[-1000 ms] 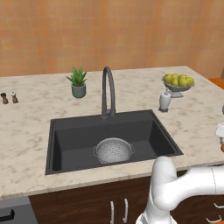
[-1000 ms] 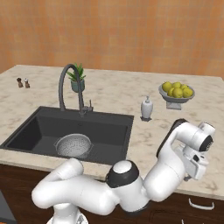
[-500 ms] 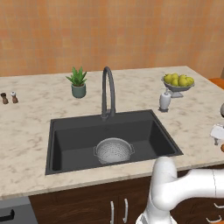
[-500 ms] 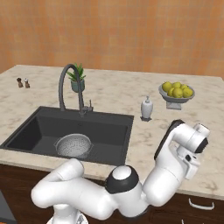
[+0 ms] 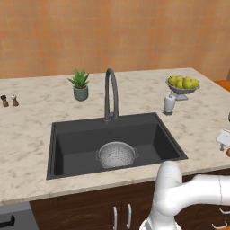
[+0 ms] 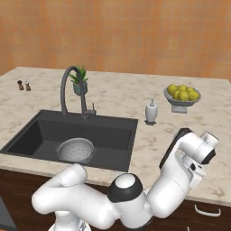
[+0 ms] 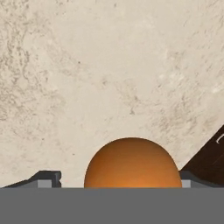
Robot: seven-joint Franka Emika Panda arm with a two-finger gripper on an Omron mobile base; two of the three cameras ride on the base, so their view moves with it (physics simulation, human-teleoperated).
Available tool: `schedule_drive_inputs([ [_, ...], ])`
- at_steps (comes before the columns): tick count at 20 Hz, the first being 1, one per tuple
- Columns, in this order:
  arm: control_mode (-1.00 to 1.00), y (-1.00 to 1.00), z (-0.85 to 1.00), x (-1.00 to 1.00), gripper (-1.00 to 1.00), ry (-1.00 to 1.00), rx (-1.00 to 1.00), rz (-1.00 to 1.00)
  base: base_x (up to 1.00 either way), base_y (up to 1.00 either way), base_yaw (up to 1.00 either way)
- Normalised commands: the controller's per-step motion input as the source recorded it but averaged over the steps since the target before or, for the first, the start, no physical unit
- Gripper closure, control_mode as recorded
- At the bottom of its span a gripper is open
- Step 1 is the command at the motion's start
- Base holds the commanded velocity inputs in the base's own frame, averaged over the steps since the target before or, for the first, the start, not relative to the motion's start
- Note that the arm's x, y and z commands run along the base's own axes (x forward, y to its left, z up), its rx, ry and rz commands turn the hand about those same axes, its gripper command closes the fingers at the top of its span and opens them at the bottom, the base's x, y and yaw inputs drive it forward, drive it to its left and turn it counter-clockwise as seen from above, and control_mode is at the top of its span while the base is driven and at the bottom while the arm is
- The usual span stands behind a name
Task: Put the colander in the sink, put the tangerine in the colander, and turn on the sink faucet and pour water over the colander.
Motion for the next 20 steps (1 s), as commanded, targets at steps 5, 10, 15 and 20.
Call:
schedule_drive_inputs([
  [5,-1.00,-0.13,-0.84,0.00,1.00,0.02,-0.04,-0.14,0.00,0.00,0.00],
  [10,-1.00,-0.41,-0.93,-0.10,1.00,0.05,-0.04,-0.20,0.00,0.00,0.00],
  [15,-1.00,-0.13,-0.53,-0.27,1.00,0.01,-0.09,-0.15,0.00,0.00,0.00],
  [20,-1.00,0.04,0.65,-0.45,1.00,-0.25,-0.07,0.00,0.00,0.00,0.00],
])
